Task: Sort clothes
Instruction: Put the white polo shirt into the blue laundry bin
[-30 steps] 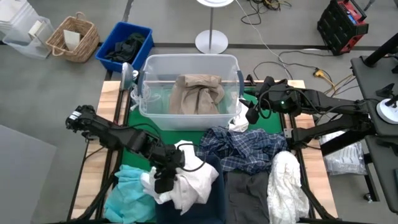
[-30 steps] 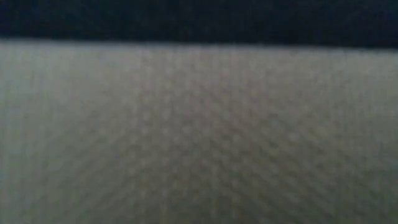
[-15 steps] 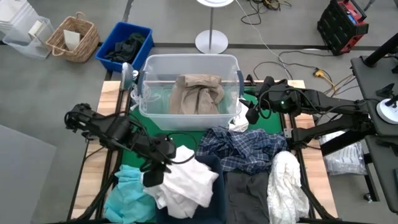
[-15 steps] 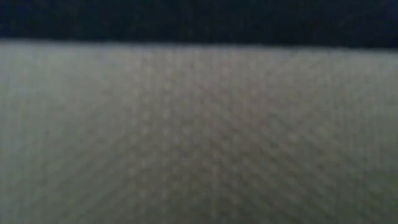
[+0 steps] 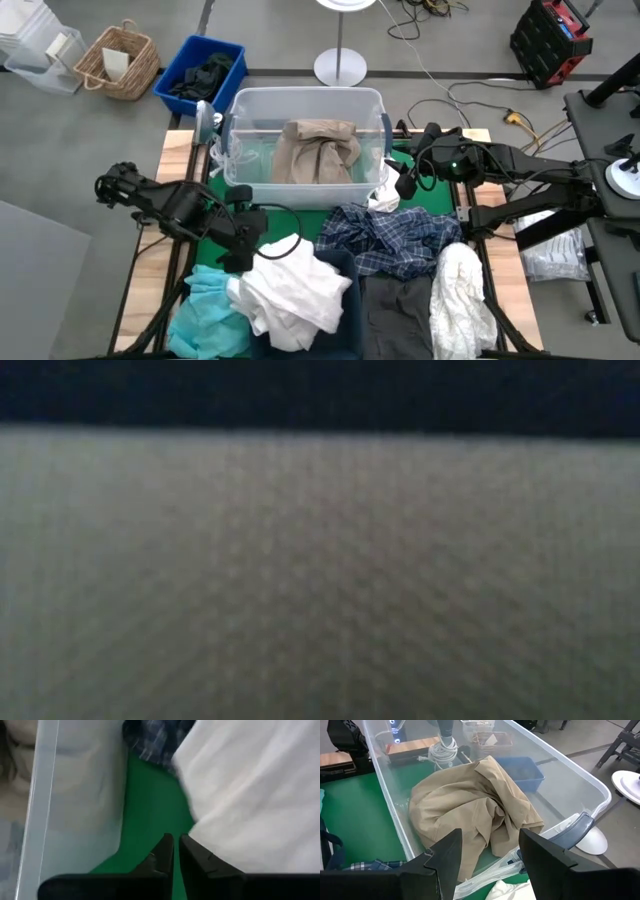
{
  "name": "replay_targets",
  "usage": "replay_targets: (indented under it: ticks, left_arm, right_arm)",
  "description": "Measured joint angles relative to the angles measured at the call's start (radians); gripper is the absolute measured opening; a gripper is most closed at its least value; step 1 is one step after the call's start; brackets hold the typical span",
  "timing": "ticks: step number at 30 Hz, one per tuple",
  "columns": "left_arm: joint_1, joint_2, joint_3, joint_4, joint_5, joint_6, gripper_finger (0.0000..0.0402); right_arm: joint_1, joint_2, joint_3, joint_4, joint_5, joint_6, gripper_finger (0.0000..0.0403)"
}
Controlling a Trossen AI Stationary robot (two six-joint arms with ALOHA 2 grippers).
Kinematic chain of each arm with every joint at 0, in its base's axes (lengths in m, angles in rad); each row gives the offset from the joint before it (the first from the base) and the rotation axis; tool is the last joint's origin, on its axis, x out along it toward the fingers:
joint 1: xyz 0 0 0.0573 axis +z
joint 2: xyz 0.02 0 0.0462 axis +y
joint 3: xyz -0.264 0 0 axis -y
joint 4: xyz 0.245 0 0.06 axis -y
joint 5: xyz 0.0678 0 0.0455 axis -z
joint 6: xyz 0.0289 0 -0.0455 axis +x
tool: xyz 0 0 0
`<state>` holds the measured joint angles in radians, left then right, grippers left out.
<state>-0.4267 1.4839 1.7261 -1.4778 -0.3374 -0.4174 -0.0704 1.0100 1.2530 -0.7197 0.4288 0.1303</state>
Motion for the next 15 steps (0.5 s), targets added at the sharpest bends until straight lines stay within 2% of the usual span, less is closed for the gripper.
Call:
replay_targets:
  ticks: [3, 6, 10, 15]
  left_arm:
    - [-0.003, -0.045, -0.126, 0.082, -0.004, -0.044, 0.0006]
    - [-0.005, -0.102, -0.256, 0.256, 0.090, -0.103, 0.0002]
    - [-0.015, -0.143, -0.408, 0.506, 0.271, -0.203, 0.0001]
    - [-0.040, -0.136, -0.520, 0.777, 0.349, -0.264, 0.0000]
  right_arm:
    - [0.000, 0.000, 0.000, 0.000, 0.000, 0.000, 0.0189]
    - [0.000, 0.000, 0.000, 0.000, 0.000, 0.000, 0.0189]
    - [0.000, 0.000, 0.000, 0.000, 0.000, 0.000, 0.0189]
    - [0.000, 0.000, 0.000, 0.000, 0.000, 0.006, 0.0189]
